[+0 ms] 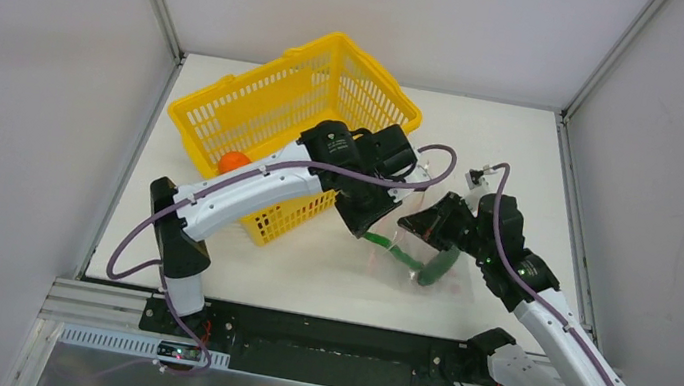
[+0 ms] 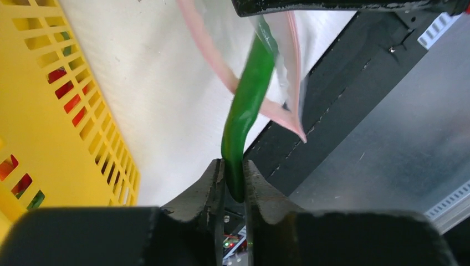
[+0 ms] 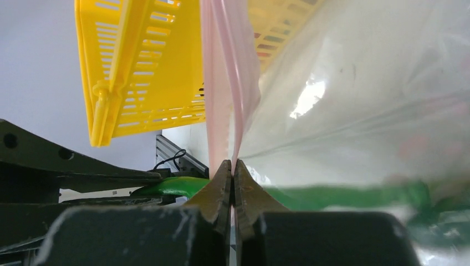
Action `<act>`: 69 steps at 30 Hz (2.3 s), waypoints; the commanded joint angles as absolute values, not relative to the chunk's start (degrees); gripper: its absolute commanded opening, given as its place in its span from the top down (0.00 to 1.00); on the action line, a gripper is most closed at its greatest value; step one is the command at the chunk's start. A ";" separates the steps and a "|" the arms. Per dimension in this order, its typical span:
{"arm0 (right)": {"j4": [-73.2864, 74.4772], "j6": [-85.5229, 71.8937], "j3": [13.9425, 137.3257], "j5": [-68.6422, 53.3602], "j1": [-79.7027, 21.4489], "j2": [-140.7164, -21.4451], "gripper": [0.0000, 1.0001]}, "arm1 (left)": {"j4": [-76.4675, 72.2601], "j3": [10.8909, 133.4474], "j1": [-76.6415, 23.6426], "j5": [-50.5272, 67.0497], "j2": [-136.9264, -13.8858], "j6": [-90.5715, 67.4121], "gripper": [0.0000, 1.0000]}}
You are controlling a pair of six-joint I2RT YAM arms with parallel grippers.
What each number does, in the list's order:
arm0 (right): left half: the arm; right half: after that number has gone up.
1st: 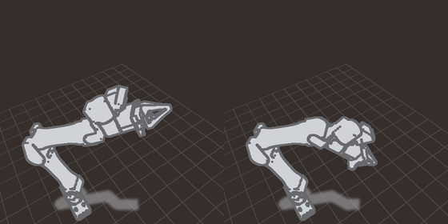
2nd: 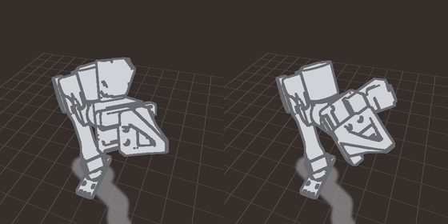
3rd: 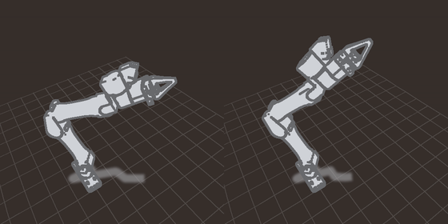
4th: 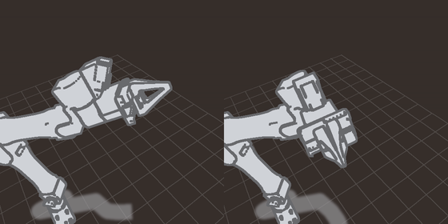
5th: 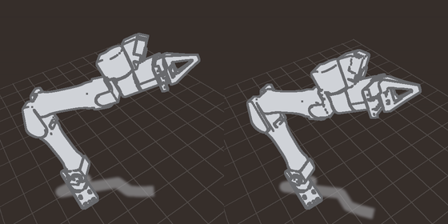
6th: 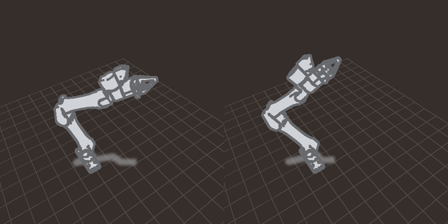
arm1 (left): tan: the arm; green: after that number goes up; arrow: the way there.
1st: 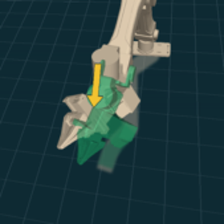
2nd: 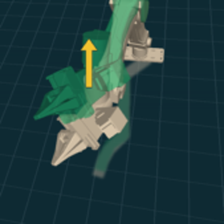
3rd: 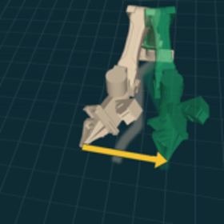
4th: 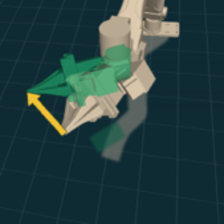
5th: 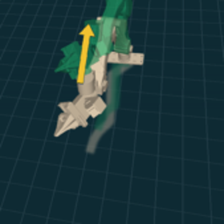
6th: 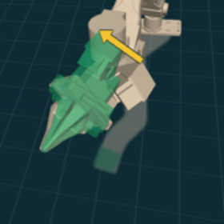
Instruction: Place the food in the zip-top bag and seal the zipper
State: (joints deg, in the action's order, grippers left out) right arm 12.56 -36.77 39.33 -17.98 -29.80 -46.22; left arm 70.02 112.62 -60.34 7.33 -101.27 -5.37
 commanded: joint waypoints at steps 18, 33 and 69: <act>10.49 -37.71 41.04 -17.32 -29.64 -44.44 1.00 | 52.20 96.72 -60.05 -3.68 -89.44 -24.60 1.00; 4.13 -44.06 38.71 -14.10 -29.71 -43.74 1.00 | 41.23 95.67 -61.22 -0.09 -94.27 -31.82 1.00; 0.92 -35.60 36.17 -8.34 -29.70 -35.48 1.00 | 44.10 99.28 -62.50 7.25 -89.56 -21.99 0.59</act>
State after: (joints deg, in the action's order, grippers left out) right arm 4.51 -38.44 35.62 -6.90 -29.82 -36.40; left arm 43.44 97.91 -61.93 6.15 -91.85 -25.04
